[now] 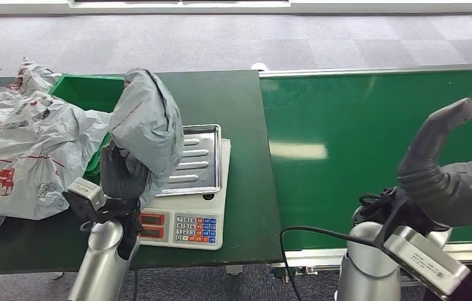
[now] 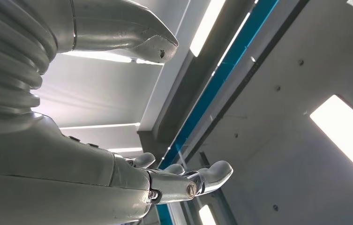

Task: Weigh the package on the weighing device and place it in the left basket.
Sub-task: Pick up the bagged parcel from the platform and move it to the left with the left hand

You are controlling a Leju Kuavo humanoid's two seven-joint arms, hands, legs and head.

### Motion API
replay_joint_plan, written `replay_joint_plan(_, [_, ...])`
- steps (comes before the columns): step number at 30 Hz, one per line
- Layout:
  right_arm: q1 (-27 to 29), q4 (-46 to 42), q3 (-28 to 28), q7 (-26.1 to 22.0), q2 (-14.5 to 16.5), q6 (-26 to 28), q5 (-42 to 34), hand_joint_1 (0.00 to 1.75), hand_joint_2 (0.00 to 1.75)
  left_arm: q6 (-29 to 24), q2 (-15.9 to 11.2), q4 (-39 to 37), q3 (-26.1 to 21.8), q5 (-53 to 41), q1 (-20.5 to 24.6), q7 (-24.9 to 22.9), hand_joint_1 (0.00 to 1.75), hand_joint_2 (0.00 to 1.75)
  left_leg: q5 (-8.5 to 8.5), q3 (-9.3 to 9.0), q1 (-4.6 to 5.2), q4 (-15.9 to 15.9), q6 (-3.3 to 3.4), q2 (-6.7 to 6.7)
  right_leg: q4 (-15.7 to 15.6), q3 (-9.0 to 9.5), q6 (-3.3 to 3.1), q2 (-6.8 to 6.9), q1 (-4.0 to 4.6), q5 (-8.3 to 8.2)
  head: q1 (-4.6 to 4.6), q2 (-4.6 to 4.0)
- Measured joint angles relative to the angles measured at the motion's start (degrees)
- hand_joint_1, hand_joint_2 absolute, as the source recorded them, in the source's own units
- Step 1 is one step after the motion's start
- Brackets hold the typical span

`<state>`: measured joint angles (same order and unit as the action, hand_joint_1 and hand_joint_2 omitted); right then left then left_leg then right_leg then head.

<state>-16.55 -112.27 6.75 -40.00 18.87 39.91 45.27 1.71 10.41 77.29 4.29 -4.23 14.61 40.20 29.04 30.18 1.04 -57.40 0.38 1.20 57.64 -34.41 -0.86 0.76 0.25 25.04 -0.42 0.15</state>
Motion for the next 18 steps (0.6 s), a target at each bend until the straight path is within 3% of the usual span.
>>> replay_joint_plan(5, [0.1,0.5,0.0,0.0,0.0,0.0,0.0,0.0,1.75,-8.2,0.0,3.4,-1.8,-3.9,3.0,0.0,1.75,1.75,0.0,-0.01,0.0,0.0,0.0,0.0,0.0,0.02,0.0,0.01,0.0,0.0,-0.01,0.0])
replay_joint_plan(18, [0.1,1.0,0.0,0.0,0.0,0.0,0.0,0.0,1.75,-9.6,0.0,5.4,-2.6,-4.9,4.5,0.0,1.75,1.75,0.0,-0.01,0.0,0.0,0.0,0.0,0.0,0.01,0.0,0.0,0.0,0.0,0.0,0.0])
